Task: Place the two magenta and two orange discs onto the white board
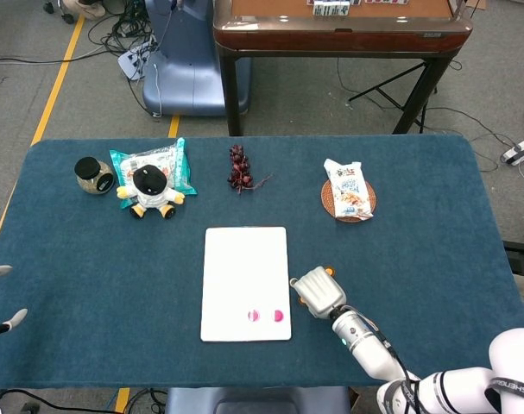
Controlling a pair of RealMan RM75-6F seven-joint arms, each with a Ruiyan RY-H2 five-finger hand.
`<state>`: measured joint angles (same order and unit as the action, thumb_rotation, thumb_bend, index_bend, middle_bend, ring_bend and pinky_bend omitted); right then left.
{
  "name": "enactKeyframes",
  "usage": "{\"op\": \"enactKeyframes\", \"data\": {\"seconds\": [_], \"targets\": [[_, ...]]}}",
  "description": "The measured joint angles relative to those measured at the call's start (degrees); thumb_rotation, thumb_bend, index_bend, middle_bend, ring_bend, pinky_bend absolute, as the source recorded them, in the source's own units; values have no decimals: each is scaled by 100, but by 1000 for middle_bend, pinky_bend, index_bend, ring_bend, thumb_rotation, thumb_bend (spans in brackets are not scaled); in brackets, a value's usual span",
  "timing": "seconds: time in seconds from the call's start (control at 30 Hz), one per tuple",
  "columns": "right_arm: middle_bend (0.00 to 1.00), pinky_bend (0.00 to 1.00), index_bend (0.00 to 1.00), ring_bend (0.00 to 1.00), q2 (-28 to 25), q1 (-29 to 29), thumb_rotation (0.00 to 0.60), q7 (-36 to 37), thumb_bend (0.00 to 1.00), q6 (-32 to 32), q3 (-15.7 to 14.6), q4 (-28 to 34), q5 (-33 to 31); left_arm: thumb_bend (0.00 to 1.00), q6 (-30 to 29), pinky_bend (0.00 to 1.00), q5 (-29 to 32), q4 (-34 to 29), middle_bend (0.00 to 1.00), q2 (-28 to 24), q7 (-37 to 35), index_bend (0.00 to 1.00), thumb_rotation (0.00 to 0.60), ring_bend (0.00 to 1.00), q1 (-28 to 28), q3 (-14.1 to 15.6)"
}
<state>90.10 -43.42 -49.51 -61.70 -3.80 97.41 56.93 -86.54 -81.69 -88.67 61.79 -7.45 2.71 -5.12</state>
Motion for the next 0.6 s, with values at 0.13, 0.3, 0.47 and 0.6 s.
{"op": "enactKeyframes", "data": {"seconds": [0.13, 0.3, 0.47, 0.6], "targets": [[1000, 1000, 442, 1000, 57, 16, 600, 17, 181, 64, 19, -99, -20, 46, -9, 522, -3, -3, 302, -7, -20, 327, 600, 343, -5, -2], [1000, 1000, 448, 1000, 112, 39, 600, 20, 185, 102, 46, -204, -52, 46, -11, 522, -9, -4, 302, -15, -44, 327, 600, 342, -7, 0], [1000, 1000, 452, 1000, 162, 58, 600, 20, 187, 153, 75, -299, -94, 46, -24, 522, -24, -15, 302, -22, -49, 327, 600, 342, -13, 4], [1000, 1000, 452, 1000, 189, 63, 600, 25, 187, 191, 93, -345, -111, 45, -14, 522, -20, -11, 302, -24, -59, 327, 600, 342, -11, 5]]}}
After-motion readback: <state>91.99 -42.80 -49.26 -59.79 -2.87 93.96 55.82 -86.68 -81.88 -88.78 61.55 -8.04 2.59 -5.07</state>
